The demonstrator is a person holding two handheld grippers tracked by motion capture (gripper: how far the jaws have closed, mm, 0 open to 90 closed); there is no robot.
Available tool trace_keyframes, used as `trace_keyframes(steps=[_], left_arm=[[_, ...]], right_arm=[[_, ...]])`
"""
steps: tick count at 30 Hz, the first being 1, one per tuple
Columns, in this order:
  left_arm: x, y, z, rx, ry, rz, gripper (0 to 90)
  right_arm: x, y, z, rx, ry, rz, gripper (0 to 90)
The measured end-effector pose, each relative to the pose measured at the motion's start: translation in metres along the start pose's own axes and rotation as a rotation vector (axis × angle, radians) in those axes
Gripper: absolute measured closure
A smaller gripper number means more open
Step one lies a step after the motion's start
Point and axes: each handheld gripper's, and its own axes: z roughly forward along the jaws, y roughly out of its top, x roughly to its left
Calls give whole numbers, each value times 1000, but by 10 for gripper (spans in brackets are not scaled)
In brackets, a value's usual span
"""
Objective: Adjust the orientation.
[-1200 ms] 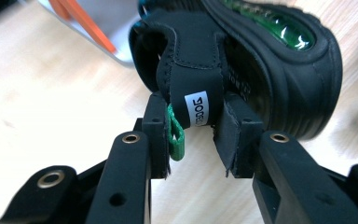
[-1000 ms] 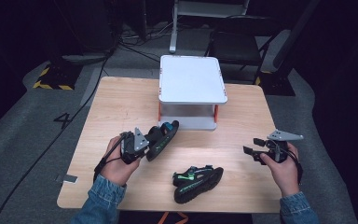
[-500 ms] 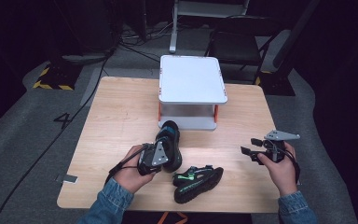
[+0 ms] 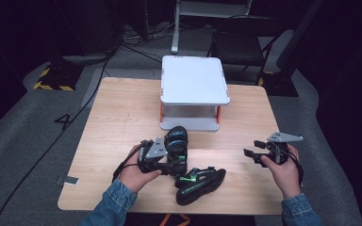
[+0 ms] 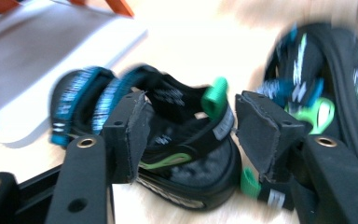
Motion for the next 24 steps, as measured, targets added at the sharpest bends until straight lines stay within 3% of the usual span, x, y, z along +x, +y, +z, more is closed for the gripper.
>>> trace_keyframes(steps=[1, 2, 4, 6, 7, 10, 12, 13, 14, 15, 20, 24], left_arm=[[0, 0, 0, 0, 0, 0, 428], [6, 2, 1, -1, 53, -45, 421], [12, 4, 6, 20, 109, -66, 418], [14, 6, 11, 32, 126, -68, 420], [18, 9, 23, 59, 130, -97, 430], [21, 12, 37, 86, 119, -119, 463], [21, 11, 48, 144, 114, -100, 541], [23, 10, 52, 160, 127, -59, 597], [24, 10, 51, 169, 136, -44, 645], [26, 10, 50, 168, 128, -52, 672], [30, 11, 48, 161, 124, -54, 716], [35, 12, 44, 174, 126, 15, 718]], right_arm=[[0, -1, 0, 3, 0, 6, 349], [0, -1, 0, 3, -1, 5, 349], [1, -3, 0, 10, -1, 8, 349], [1, -5, 0, 15, -4, 9, 349], [1, -7, -1, 20, -6, 12, 348], [1, -9, -2, 17, -12, 16, 348], [0, -11, -6, 18, -19, 25, 348], [-2, -14, -9, 15, -27, 30, 348], [-2, -16, -10, 15, -30, 37, 348], [-4, -17, -11, 18, -35, 39, 348], [-5, -21, -15, 20, -44, 48, 348], [-4, -22, -17, 16, -47, 50, 348]])
